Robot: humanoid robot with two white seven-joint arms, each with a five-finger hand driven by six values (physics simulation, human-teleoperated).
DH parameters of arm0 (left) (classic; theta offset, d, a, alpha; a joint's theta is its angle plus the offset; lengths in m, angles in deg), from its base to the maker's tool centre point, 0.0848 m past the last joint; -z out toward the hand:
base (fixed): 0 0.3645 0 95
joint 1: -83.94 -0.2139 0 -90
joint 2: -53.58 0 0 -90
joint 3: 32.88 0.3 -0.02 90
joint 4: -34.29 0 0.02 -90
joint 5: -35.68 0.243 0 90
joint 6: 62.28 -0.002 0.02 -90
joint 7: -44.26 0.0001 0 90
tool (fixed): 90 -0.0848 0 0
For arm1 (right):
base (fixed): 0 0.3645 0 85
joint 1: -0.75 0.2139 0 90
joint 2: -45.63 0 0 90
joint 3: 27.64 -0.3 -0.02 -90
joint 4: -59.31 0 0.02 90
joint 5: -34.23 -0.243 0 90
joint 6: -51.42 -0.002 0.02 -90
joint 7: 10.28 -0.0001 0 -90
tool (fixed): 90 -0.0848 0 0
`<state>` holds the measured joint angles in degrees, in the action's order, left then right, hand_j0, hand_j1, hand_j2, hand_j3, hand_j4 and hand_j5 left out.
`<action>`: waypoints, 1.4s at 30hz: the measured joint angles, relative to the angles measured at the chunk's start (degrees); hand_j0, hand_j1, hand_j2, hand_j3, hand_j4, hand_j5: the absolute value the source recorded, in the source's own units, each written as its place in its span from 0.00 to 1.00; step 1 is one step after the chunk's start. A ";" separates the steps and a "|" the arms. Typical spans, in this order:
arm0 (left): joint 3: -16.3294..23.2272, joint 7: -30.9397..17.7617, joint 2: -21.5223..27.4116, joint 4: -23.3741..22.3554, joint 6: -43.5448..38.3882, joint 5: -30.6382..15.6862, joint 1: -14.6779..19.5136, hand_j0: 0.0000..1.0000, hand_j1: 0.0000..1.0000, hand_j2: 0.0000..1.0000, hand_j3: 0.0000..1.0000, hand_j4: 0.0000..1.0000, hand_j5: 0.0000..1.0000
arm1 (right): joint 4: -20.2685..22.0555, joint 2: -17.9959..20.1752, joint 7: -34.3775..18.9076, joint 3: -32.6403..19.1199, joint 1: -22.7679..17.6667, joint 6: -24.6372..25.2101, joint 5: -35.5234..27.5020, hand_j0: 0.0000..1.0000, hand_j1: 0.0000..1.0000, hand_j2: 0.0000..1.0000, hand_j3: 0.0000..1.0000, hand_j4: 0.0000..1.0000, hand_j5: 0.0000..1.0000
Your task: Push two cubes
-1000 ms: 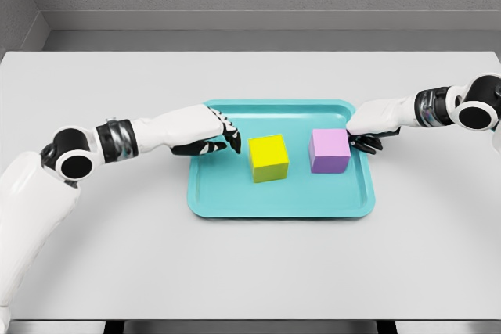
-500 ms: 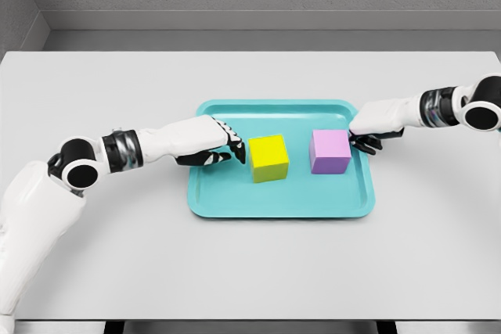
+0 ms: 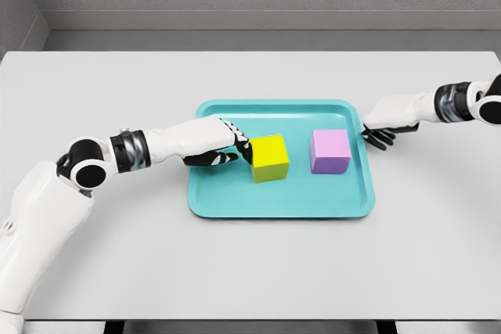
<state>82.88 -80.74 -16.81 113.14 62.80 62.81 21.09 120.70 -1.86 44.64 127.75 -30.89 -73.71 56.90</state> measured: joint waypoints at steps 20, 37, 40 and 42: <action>0.56 0.73 -3.33 -4.18 -1.94 -2.89 1.41 0.49 0.49 0.49 0.49 0.49 0.49 | 10.02 3.19 0.07 1.48 -0.70 0.01 -0.03 0.11 0.11 0.11 0.11 0.11 0.11; 1.80 0.71 -4.94 -4.91 -1.69 -2.32 2.29 0.49 0.49 0.49 0.49 0.49 0.49 | 10.27 2.66 1.04 2.32 -1.14 1.41 0.26 0.11 0.11 0.11 0.11 0.11 0.11; 1.84 0.68 -4.81 -4.89 -1.63 -2.52 2.20 0.49 0.49 0.49 0.49 0.49 0.49 | 10.53 2.53 1.05 2.27 -1.14 1.50 0.97 0.11 0.11 0.11 0.11 0.11 0.11; 1.81 0.40 -4.25 -4.84 -1.11 -1.71 2.11 0.49 0.49 0.49 0.49 0.49 0.49 | 10.77 2.43 1.09 2.23 -1.14 1.59 1.62 0.11 0.11 0.11 0.11 0.11 0.11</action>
<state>84.69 -80.34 -21.06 108.30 61.69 61.10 23.20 131.47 0.57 45.73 129.99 -32.03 -72.12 58.53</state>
